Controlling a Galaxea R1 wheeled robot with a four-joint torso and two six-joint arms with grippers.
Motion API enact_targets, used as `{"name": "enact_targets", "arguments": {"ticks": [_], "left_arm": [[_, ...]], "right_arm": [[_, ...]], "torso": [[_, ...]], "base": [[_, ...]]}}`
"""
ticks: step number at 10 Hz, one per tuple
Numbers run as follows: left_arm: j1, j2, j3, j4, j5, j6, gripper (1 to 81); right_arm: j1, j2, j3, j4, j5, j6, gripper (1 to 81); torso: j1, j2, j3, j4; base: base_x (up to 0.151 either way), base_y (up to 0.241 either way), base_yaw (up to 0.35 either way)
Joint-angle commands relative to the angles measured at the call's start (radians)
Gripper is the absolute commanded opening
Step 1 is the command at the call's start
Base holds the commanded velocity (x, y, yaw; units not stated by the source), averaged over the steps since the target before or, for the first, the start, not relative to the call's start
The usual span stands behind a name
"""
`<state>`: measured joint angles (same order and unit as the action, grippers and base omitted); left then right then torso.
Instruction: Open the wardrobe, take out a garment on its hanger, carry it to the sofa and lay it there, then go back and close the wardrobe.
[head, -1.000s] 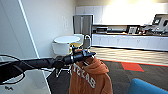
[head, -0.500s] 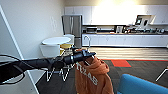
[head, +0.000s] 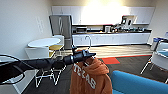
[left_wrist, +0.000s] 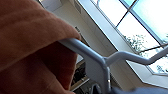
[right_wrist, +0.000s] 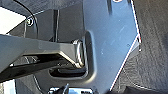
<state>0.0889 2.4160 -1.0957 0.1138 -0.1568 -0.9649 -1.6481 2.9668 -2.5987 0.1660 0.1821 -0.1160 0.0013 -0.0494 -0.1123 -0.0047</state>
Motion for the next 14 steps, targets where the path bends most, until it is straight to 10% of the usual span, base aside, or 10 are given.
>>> {"name": "enact_targets", "arguments": {"ticks": [1, 14], "left_arm": [[-0.2, -0.009, 0.023, 0.041, -0.095, 0.023, 1.0], [-0.2, -0.021, 0.034, 0.049, -0.081, 0.023, 1.0]], "right_arm": [[0.029, 0.0, 0.003, 0.006, -0.061, -0.002, 81.1], [0.027, 0.016, -0.021, 0.0, -0.061, -0.004, 81.1]], "torso": [[0.0, 0.0, 0.0, 0.0], [0.0, 0.0, 0.0, 0.0]], "base": [[0.0, 0.0, -0.283], [0.0, 0.0, -0.285]]}}
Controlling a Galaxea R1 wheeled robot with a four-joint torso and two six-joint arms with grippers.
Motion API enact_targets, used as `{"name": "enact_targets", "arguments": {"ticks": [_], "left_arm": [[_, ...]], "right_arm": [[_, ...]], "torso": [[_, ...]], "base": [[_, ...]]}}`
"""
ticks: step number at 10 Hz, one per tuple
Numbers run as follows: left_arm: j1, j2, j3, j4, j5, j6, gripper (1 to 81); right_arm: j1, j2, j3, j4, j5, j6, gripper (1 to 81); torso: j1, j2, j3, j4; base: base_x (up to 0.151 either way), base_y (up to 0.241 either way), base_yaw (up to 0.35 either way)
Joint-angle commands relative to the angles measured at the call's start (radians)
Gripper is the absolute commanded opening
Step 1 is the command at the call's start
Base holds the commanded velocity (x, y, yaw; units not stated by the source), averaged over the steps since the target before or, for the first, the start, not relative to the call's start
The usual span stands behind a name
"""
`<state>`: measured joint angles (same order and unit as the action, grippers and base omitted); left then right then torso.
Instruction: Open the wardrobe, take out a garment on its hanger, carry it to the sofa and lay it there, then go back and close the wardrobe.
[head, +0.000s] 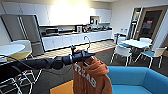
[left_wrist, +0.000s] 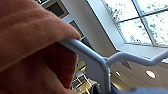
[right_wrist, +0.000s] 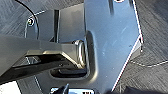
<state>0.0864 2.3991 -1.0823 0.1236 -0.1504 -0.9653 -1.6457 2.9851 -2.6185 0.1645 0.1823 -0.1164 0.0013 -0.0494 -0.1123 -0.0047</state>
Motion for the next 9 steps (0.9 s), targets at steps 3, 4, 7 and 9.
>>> {"name": "enact_targets", "arguments": {"ticks": [3, 4, 7, 9], "left_arm": [[-0.198, -0.01, 0.024, 0.039, -0.087, 0.023, 1.0], [-0.198, -0.012, 0.025, 0.039, -0.087, 0.023, 1.0], [-0.198, -0.023, 0.033, 0.039, -0.087, 0.023, 1.0], [-0.198, -0.024, 0.036, 0.039, -0.087, 0.023, 1.0]], "right_arm": [[0.025, -0.002, -0.001, 0.001, -0.061, -0.003, 81.1], [0.025, -0.002, -0.001, 0.001, -0.061, -0.003, 81.1], [0.025, -0.001, -0.001, 0.001, -0.061, -0.003, 81.1], [0.025, 0.001, -0.001, 0.001, -0.061, -0.003, 81.1]], "torso": [[0.0, 0.0, 0.0, 0.0], [0.0, 0.0, 0.0, 0.0], [0.0, 0.0, 0.0, 0.0], [0.0, 0.0, 0.0, 0.0]], "base": [[0.0, 0.0, -0.286], [0.0, 0.0, -0.286], [0.0, 0.0, -0.286], [0.0, 0.0, -0.285]]}}
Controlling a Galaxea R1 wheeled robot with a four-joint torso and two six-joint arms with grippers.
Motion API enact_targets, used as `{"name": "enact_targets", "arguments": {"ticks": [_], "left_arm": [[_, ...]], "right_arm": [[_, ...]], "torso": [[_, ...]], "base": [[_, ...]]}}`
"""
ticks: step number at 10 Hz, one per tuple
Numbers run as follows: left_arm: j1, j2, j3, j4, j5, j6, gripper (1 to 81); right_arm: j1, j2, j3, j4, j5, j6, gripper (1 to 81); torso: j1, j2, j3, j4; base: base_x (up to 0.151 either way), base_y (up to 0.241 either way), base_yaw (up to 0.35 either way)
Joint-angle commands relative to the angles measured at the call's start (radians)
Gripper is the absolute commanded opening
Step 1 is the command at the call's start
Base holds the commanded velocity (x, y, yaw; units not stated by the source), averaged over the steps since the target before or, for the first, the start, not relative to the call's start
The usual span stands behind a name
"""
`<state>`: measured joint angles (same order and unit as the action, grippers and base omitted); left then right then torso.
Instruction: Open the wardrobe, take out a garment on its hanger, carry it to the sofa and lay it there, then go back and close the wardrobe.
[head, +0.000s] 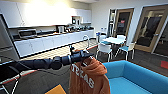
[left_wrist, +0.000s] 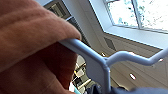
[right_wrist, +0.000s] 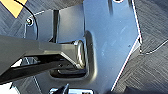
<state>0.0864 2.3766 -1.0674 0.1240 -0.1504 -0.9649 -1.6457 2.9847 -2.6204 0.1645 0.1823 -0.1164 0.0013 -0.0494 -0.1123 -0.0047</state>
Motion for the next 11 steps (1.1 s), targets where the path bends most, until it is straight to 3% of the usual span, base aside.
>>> {"name": "enact_targets", "arguments": {"ticks": [1, 11], "left_arm": [[-0.198, -0.003, 0.021, 0.039, -0.087, 0.023, 1.0], [-0.198, -0.005, 0.02, 0.039, -0.086, 0.023, 1.0]], "right_arm": [[0.025, 0.001, 0.001, 0.001, -0.061, -0.003, 81.1], [0.028, 0.004, -0.001, 0.001, -0.061, -0.003, 81.1]], "torso": [[0.0, 0.0, 0.0, 0.0], [0.0, 0.0, 0.0, 0.0]], "base": [[0.0, 0.0, -0.285], [0.0, 0.0, -0.285]]}}
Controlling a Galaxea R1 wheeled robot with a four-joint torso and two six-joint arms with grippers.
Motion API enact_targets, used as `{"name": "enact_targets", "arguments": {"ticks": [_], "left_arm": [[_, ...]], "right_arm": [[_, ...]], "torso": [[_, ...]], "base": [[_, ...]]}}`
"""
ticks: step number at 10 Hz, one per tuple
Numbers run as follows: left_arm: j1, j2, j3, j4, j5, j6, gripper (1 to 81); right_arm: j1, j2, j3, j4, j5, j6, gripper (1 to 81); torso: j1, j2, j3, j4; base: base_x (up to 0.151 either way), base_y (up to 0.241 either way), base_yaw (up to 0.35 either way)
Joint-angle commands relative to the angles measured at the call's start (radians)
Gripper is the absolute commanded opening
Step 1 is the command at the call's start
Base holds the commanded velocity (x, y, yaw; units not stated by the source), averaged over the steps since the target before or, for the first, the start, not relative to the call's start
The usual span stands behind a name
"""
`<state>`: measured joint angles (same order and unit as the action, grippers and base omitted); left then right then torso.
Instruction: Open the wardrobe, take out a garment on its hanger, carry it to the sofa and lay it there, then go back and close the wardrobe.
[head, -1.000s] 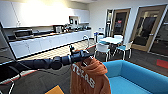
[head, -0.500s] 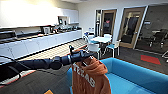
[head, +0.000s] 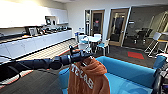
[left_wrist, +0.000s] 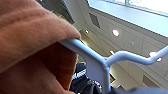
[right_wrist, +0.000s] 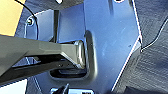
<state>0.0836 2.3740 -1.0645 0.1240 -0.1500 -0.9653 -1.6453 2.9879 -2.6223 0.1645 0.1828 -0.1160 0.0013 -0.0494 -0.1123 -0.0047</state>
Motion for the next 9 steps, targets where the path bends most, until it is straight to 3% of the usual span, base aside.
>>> {"name": "enact_targets", "arguments": {"ticks": [1, 7, 9], "left_arm": [[-0.195, -0.002, 0.017, 0.039, -0.072, 0.023, 1.0], [-0.193, -0.01, 0.018, 0.039, -0.071, 0.023, 1.0], [-0.19, -0.01, 0.02, 0.052, -0.072, 0.025, 1.0]], "right_arm": [[0.026, 0.001, 0.001, 0.001, -0.062, -0.004, 81.1], [0.028, 0.002, 0.001, 0.001, -0.062, -0.004, 81.1], [0.028, 0.004, 0.001, 0.001, -0.062, -0.004, 81.1]], "torso": [[0.0, 0.0, 0.0, 0.0], [0.0, 0.0, 0.0, 0.0], [0.0, 0.0, 0.0, 0.0]], "base": [[0.0, 0.0, -0.285], [0.0, 0.0, -0.281], [0.0, 0.0, -0.09]]}}
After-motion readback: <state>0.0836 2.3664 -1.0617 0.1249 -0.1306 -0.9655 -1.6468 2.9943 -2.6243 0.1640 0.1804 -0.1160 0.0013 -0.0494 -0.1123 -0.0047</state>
